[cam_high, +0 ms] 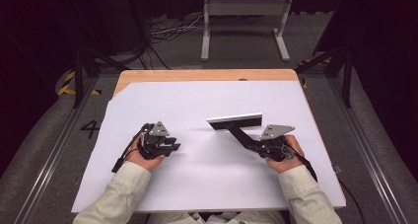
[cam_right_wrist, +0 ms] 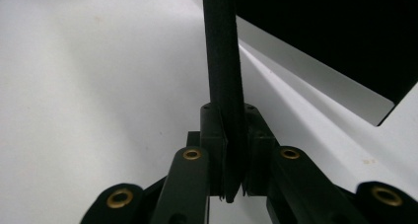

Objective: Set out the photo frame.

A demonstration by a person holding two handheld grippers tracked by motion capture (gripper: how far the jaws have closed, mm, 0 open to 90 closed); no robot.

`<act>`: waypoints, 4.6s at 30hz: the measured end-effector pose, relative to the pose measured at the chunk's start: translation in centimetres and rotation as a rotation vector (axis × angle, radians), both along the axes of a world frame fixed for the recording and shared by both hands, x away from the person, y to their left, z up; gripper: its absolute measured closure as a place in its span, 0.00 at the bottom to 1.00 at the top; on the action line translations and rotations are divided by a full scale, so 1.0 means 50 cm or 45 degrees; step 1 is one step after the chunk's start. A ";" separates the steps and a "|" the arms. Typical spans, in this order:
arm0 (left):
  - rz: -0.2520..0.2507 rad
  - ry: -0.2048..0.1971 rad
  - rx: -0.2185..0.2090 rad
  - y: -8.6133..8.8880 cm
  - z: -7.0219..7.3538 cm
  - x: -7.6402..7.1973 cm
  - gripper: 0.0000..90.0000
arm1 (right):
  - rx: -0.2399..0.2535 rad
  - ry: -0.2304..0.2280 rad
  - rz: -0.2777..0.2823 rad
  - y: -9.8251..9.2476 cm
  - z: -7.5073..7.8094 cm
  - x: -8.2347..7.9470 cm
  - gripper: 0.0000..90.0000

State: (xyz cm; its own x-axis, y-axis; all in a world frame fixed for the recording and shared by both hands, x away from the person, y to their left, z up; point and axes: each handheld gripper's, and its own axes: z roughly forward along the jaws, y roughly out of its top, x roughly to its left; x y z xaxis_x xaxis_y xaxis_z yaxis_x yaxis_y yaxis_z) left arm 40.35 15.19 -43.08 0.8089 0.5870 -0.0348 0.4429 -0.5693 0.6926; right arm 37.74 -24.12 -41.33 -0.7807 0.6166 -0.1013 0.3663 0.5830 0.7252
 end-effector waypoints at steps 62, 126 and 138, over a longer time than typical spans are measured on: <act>-0.050 -0.202 -0.237 -0.112 0.045 0.052 0.93 | 0.080 -0.003 -0.149 -0.101 0.037 -0.031 0.81; -0.172 -0.140 -0.254 -0.231 -0.036 0.149 1.00 | 0.104 -0.010 -0.244 -0.140 0.041 -0.089 0.74; -0.232 -0.180 -0.218 -0.229 -0.035 0.153 1.00 | 0.109 -0.016 -0.244 -0.142 0.043 -0.088 0.72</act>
State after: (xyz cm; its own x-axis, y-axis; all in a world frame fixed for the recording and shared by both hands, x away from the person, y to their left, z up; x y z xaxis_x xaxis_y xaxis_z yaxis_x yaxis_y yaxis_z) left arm 47.98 3.75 -44.82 0.9044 0.4266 0.0000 0.2359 -0.5002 0.8331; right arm 33.33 -31.24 -39.20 -0.6471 0.7607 -0.0511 0.4555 0.4395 0.7742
